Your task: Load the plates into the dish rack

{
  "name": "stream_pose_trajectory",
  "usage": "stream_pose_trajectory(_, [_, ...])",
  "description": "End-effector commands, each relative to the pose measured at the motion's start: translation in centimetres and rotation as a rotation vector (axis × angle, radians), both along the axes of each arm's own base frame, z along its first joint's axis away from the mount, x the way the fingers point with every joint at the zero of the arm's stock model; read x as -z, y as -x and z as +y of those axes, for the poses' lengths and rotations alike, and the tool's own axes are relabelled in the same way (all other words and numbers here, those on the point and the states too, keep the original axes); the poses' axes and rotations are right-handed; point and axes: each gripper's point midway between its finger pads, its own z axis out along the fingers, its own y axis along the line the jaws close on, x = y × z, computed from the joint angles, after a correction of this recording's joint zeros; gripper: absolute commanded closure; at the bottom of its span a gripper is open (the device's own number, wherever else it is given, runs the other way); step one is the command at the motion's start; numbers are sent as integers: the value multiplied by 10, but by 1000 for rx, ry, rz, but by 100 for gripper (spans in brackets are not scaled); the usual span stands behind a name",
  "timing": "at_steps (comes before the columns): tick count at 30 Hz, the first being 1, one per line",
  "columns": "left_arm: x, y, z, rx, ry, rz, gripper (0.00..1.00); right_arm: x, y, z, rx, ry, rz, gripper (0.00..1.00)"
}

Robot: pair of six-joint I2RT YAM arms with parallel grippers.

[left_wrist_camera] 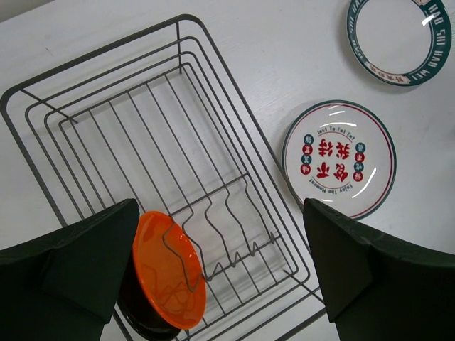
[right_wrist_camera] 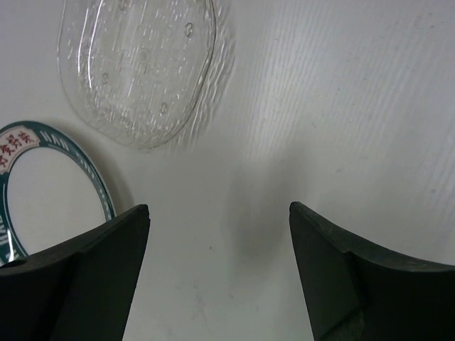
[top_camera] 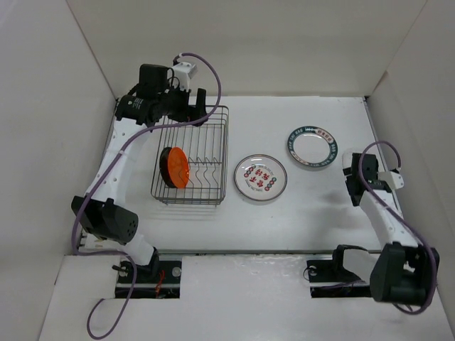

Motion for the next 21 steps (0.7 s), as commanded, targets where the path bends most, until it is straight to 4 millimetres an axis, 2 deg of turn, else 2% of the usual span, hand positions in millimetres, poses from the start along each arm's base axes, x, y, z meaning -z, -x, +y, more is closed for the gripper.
stream_pose_trajectory(1, [-25, 3, -9, 62, 28, -69, 0, -13, -40, -10, 68, -78, -117, 16])
stream_pose_trajectory(3, [-14, 3, -10, 69, 27, -42, 0, -1, -50, -10, 63, -89, -90, 16])
stream_pose_trajectory(6, [-13, 3, -11, 83, 27, -55, 0, -2, -60, -15, 78, -67, -109, 18])
stream_pose_trajectory(9, [-10, 6, -12, 90, 32, -51, 0, 20, -59, -26, 106, -109, -55, 18])
stream_pose_trajectory(10, [-10, 6, -12, 90, 32, -51, 0, 28, -65, -27, 108, -116, -14, 17])
stream_pose_trajectory(12, [-4, 7, -14, 100, 36, -39, 0, 36, -66, -31, 121, -123, 29, 15])
stream_pose_trajectory(19, [3, 10, -18, 108, 57, -6, 0, 39, -77, -46, 153, -150, 42, 18])
stream_pose_trajectory(20, [3, 10, -18, 108, 57, -6, 0, 34, -82, -47, 154, -152, 51, 18])
stream_pose_trajectory(21, [3, 10, -18, 108, 57, -6, 0, 42, -84, -46, 150, -168, 84, 19])
